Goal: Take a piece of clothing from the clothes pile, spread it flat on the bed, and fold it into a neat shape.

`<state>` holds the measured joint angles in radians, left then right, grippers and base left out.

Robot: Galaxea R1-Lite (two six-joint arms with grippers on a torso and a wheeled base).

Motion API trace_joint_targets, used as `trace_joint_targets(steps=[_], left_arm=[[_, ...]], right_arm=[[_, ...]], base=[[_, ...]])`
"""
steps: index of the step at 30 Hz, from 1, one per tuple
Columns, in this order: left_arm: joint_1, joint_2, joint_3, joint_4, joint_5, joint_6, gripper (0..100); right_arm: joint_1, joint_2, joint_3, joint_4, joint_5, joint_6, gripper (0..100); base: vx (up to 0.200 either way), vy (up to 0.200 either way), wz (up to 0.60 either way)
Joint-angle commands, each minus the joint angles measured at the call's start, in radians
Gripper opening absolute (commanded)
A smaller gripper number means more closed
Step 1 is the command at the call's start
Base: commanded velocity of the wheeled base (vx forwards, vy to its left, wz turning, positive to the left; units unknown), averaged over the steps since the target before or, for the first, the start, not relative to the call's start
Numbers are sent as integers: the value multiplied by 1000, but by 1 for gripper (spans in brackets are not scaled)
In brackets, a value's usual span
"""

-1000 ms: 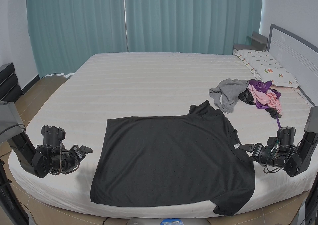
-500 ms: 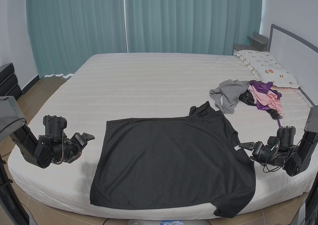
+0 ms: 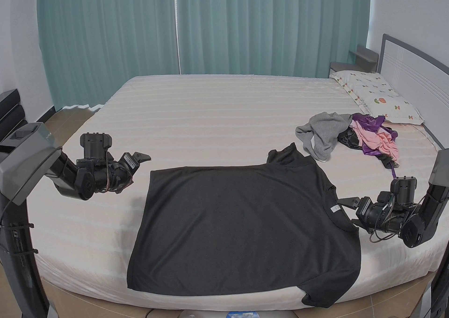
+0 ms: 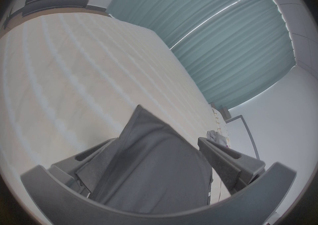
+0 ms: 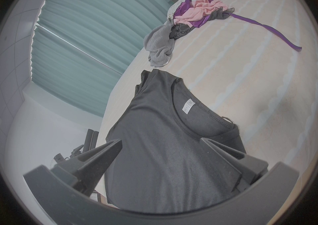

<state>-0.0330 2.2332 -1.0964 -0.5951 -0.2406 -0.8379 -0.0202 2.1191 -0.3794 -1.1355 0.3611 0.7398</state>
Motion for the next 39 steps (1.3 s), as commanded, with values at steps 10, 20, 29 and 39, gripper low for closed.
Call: trace_joint_targets(steps=[10,20,29,39], left_arm=[[-16,382,-474,67,11,5,100],[-33,459,-585,74,92,5,100],[-44,496,-628,77,126,8,100],[-45,506,-646,77,129,6,0]], right_arm=[[5,8,-3,-1,19,21,100],[6,7,-1,0,19,23,100],[6,7,-1,0,19,29,100],[6,8,-1,0,19,29,100]], base=[[0,0,0],[0,0,0],[0,0,0],[0,0,0]])
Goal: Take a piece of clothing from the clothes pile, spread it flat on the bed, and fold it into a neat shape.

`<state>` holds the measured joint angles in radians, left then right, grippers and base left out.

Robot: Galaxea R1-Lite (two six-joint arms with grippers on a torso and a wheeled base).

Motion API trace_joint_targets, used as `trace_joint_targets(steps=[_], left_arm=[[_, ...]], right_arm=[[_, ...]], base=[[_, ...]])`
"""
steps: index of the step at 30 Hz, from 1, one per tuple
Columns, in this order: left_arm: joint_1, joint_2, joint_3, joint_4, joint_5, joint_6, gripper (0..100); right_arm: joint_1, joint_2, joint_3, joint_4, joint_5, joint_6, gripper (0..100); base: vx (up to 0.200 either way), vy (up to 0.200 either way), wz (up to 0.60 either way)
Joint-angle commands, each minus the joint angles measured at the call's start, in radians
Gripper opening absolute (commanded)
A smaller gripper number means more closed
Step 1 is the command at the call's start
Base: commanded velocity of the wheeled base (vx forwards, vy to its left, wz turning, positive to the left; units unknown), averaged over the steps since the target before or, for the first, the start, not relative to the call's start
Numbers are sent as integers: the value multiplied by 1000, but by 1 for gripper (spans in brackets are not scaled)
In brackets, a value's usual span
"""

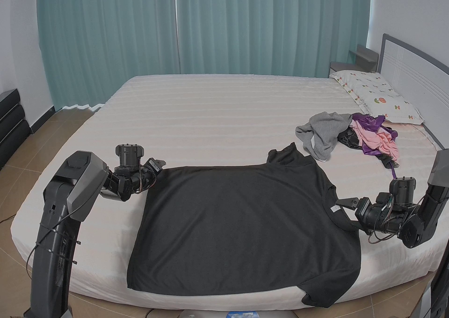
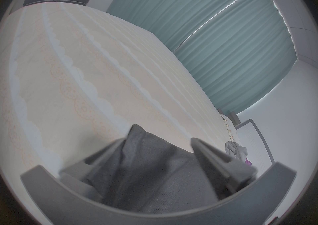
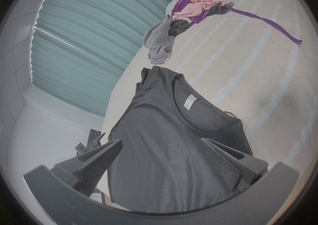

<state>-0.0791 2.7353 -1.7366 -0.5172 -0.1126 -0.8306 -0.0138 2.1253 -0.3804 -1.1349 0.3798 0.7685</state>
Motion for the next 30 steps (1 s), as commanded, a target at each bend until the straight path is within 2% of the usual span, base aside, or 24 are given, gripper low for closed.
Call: trace_joint_targets(steps=[1,13,30], left_arm=[[1,7,-14,-1,4,-2,0],[7,40,-90,-12,117,-2,0],[9,46,-97,-6,137,1,0]], right_arm=[[0,1,0,0,1,2,100],[-3,1,-2,-2,1,2,100],[0,-2,-55,-22,-13,15,100]], base=[[0,0,0],[0,0,0],[0,0,0]])
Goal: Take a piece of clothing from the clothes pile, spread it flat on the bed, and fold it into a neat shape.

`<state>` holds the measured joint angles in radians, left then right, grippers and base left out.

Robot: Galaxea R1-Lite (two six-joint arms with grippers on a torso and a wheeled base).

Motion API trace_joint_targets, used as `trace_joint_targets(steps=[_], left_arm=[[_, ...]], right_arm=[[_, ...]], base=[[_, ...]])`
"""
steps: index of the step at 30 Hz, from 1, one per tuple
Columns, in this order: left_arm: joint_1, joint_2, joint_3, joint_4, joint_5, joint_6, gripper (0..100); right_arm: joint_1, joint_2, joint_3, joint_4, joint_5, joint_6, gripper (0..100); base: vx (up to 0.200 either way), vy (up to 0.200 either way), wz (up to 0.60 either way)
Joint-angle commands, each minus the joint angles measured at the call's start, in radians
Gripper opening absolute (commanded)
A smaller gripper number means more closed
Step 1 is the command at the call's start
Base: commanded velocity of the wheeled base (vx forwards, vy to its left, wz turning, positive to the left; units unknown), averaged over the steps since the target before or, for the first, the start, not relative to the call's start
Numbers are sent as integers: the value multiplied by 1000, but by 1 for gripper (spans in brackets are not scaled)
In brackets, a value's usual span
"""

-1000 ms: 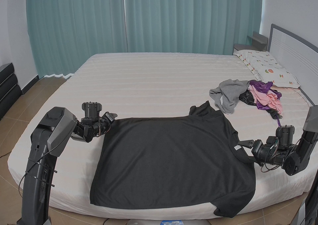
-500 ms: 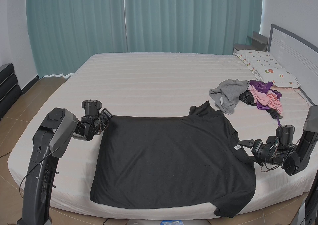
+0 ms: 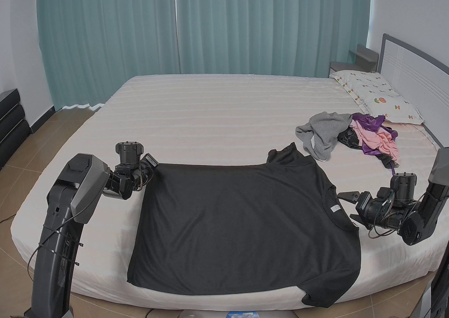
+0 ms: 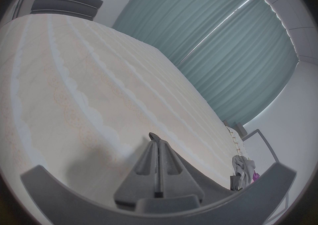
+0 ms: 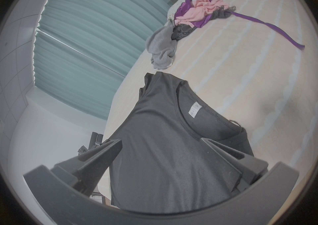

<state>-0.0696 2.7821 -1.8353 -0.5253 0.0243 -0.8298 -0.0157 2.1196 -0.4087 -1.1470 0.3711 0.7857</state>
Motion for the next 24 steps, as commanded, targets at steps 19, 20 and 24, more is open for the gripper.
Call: trace_joint_targets(steps=[19,20,24], left_arm=[[-6,-16,56,5,2,-40,0],[-6,-18,56,5,2,-43,0],[-6,-22,67,5,2,-46,0]], right_arm=[[57,339,-811,463,-73,-34,100],[63,355,-852,494,-86,-48,100],[74,430,-1010,555,-153,-97,100]], base=[[0,0,0],[0,0,0],[0,0,0]])
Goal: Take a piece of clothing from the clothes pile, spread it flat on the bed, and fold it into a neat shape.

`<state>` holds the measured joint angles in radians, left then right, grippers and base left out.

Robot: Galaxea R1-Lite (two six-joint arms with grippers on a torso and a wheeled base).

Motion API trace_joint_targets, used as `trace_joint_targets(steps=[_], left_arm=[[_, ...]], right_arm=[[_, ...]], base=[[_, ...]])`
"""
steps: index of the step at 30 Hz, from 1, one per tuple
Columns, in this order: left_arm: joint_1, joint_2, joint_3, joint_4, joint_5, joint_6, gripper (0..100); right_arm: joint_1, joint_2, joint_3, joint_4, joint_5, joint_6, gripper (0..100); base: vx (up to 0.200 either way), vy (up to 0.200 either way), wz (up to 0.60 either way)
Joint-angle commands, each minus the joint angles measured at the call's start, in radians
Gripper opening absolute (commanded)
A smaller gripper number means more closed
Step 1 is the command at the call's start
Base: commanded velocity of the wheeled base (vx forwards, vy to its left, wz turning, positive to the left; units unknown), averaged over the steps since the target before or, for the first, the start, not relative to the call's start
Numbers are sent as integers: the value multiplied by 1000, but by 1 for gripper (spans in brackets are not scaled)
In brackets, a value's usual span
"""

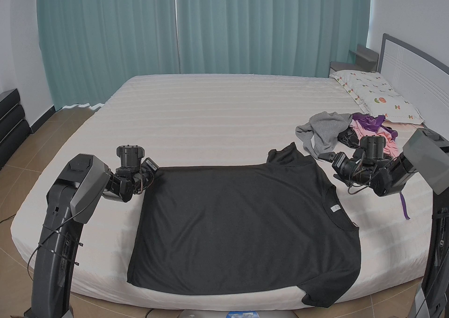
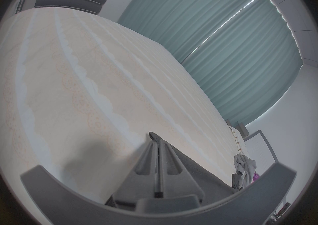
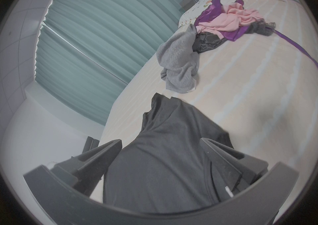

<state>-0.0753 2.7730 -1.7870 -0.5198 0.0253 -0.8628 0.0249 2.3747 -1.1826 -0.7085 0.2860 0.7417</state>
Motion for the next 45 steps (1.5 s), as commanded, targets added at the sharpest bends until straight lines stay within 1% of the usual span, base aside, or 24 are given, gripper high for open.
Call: trace_joint_targets(steps=[1,3,6,11,16,24,28,31,32,41,45], left_arm=[[0,-16,26,-2,1,-13,0],[0,-19,28,-2,-1,-15,0],[0,-19,28,-2,-1,-15,0],[0,-19,28,-2,-1,-15,0],[0,-19,28,-2,-1,-15,0],[0,-19,28,-3,-1,-15,0],[0,-18,28,-3,-1,-13,0],[0,-18,28,-3,-1,-13,0],[0,-18,28,-3,-1,-13,0],[0,-16,28,-5,-1,-12,0],[0,-13,24,-13,-1,-9,0]], right_arm=[[38,204,-293,127,-97,-54,100],[43,241,-359,130,-134,-56,100],[50,288,-420,130,-162,-58,100],[52,319,-468,136,-162,-64,100],[36,360,-560,124,-194,-71,100],[40,409,-614,136,-200,-73,100],[36,429,-646,136,-222,-74,100],[36,443,-655,142,-222,-74,100],[36,448,-658,144,-222,-74,0],[35,457,-689,146,-223,-77,0],[23,456,-713,136,-238,-74,0]], base=[[0,0,0],[0,0,0],[0,0,0],[0,0,0],[0,0,0],[0,0,0],[0,0,0],[0,0,0],[0,0,0],[0,0,0],[0,0,0]])
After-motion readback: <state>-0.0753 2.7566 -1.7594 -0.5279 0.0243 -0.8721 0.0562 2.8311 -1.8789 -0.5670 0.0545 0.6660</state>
